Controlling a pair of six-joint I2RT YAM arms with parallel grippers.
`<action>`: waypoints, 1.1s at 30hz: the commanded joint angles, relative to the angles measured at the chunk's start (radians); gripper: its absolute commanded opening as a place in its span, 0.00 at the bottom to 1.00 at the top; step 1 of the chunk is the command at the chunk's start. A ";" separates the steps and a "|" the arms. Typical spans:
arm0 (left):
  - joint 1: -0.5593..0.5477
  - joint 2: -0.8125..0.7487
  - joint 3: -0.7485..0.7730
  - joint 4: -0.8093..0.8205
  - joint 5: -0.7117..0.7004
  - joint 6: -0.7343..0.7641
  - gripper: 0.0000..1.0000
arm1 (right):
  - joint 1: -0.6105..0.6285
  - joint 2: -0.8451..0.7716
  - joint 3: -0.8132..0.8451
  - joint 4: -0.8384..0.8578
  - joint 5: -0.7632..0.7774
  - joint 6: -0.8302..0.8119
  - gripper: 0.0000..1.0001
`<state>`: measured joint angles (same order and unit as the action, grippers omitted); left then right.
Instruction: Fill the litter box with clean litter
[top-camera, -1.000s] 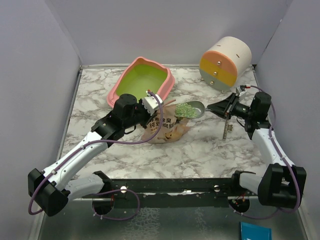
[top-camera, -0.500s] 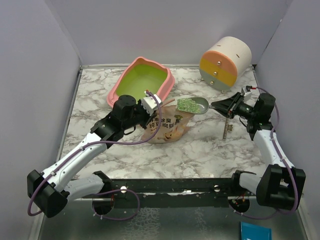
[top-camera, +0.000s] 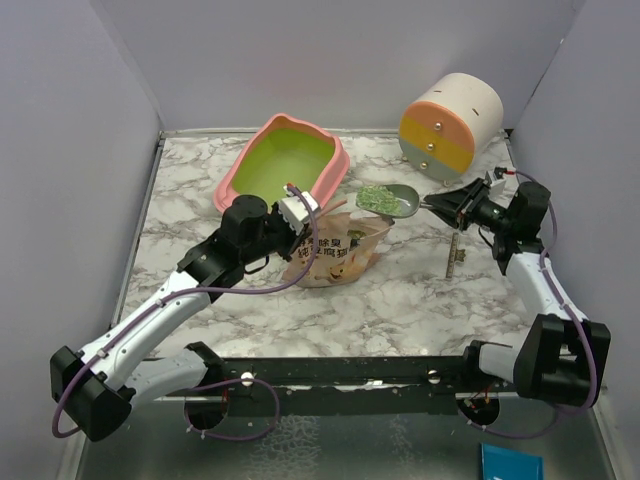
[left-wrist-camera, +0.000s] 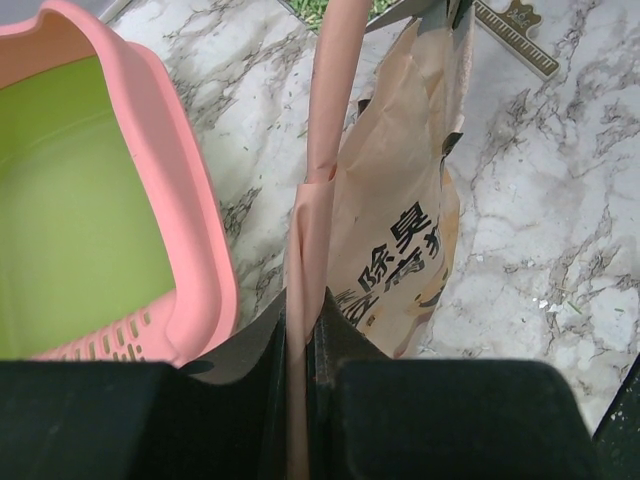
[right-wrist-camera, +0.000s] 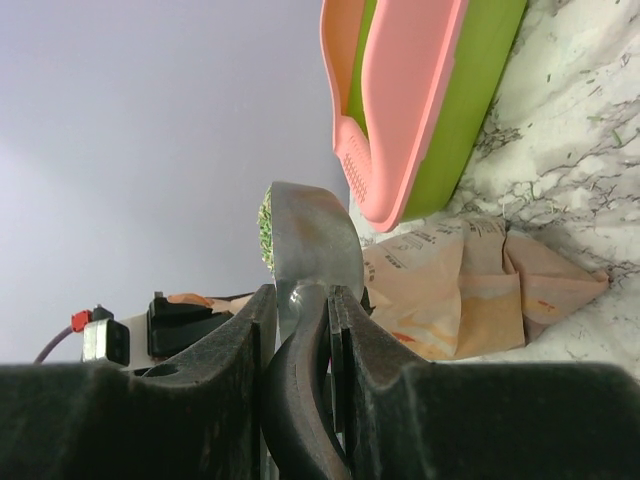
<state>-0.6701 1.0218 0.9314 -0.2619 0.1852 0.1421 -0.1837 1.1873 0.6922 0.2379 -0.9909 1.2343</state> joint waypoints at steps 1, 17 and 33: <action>0.001 -0.046 -0.008 0.076 -0.023 -0.026 0.12 | -0.005 0.049 0.088 0.089 0.008 0.012 0.01; 0.001 -0.065 0.018 0.074 -0.110 -0.056 0.39 | 0.012 0.261 0.285 0.136 -0.006 0.002 0.01; 0.001 -0.194 0.072 0.030 -0.223 -0.036 0.45 | 0.197 0.507 0.548 0.152 0.064 -0.021 0.01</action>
<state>-0.6697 0.8829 0.9680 -0.2218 0.0208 0.1043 -0.0338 1.6352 1.1244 0.3344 -0.9649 1.2160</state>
